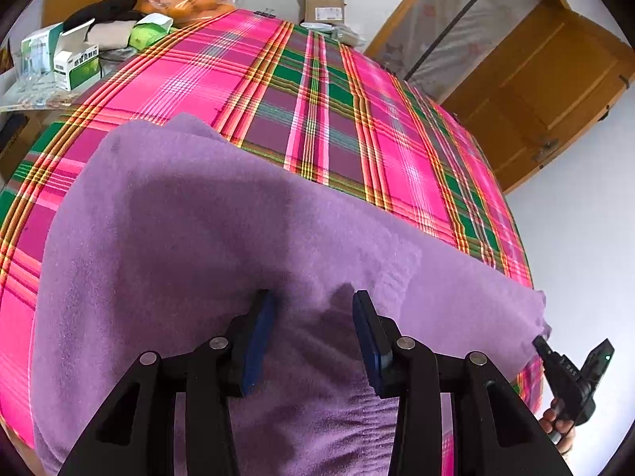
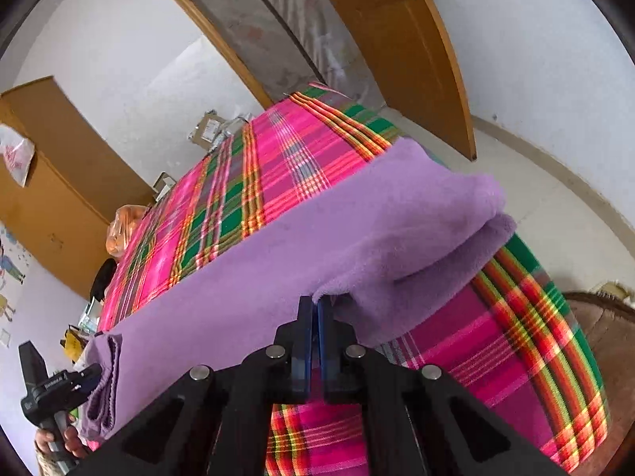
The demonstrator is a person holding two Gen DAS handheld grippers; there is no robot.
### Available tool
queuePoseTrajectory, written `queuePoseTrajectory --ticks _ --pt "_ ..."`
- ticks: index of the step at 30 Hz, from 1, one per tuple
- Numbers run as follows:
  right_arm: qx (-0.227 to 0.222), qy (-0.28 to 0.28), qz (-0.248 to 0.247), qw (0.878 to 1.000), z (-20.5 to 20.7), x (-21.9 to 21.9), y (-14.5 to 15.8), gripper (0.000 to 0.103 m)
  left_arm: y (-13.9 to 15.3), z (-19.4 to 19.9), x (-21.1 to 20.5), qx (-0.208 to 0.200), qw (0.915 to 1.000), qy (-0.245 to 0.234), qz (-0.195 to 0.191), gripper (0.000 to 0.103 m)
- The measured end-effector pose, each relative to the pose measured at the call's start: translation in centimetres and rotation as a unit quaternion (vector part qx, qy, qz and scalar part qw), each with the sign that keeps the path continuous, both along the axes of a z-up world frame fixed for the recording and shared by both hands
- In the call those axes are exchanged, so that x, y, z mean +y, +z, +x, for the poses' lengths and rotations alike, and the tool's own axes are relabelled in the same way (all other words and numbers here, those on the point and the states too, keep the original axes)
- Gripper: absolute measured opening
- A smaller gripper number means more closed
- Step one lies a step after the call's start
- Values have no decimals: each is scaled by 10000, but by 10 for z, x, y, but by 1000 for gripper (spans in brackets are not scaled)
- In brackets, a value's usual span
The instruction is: Fold clothes
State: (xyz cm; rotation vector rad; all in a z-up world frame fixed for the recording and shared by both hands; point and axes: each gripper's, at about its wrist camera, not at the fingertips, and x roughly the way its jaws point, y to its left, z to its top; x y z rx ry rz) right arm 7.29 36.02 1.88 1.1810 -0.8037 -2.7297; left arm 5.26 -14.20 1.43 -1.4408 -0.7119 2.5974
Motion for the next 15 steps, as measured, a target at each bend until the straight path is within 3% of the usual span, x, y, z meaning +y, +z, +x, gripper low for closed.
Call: queuePoseTrajectory --ticks 5,9,15 --pt "38 -77 -116 9999 15 10 6 2 0 0 -2 -17 10000 -12 43 42" --pt "-238 -148 -203 9994 14 8 -9 2 1 0 -2 -35 10000 -21 54 42" --pt "-190 -344 249 9989 21 9 5 7 2 1 -3 -72 10000 1 65 42"
